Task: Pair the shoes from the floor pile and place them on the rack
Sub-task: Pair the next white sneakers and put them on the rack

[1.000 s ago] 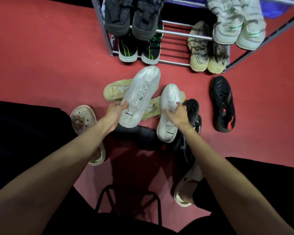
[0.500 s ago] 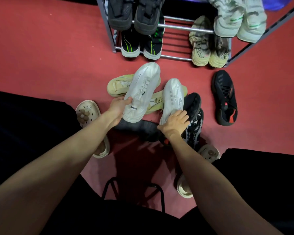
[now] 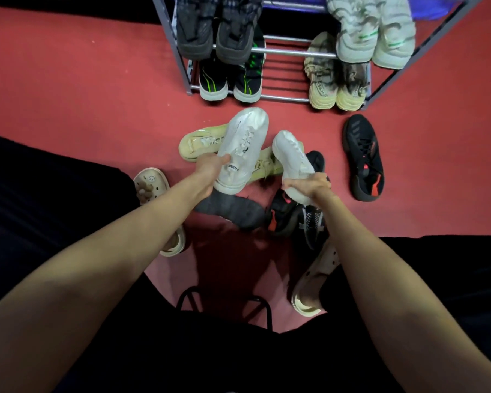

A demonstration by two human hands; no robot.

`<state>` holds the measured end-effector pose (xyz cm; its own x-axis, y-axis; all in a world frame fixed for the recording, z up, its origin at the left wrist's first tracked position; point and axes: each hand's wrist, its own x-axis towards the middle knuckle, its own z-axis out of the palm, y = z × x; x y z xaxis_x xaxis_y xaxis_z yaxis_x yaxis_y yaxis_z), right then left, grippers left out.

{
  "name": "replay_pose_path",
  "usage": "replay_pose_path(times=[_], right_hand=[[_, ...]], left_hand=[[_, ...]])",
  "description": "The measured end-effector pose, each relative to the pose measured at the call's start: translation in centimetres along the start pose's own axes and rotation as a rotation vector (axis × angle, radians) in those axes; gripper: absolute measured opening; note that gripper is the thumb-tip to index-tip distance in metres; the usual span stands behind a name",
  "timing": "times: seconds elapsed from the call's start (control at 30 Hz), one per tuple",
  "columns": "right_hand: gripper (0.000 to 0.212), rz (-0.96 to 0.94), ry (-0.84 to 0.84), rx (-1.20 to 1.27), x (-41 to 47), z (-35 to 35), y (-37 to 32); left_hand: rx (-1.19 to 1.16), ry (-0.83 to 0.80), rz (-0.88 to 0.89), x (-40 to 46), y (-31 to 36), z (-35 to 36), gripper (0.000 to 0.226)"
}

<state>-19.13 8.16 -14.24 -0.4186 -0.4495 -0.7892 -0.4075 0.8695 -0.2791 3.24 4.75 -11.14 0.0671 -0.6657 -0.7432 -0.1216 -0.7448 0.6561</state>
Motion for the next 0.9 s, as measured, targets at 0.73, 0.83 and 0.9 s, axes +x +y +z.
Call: replay_pose_path(times=[0.73,0.83,0.9], right_hand=[[0.096,-0.284,0.586,0.513,-14.1,-15.3,0.3],[0.097,-0.287,0.618,0.516,-14.5,-16.7,-1.4],[0.101,-0.288,0.619,0.512,-14.3,-17.6,-2.5]], left_hand=[[0.038,-0.196,0.396,-9.8,12.7,2.8,0.040],[0.005,-0.226,0.403,-10.2,14.9,4.0,0.037],[-0.029,-0.236,0.389,-10.3,16.3,4.9,0.036]])
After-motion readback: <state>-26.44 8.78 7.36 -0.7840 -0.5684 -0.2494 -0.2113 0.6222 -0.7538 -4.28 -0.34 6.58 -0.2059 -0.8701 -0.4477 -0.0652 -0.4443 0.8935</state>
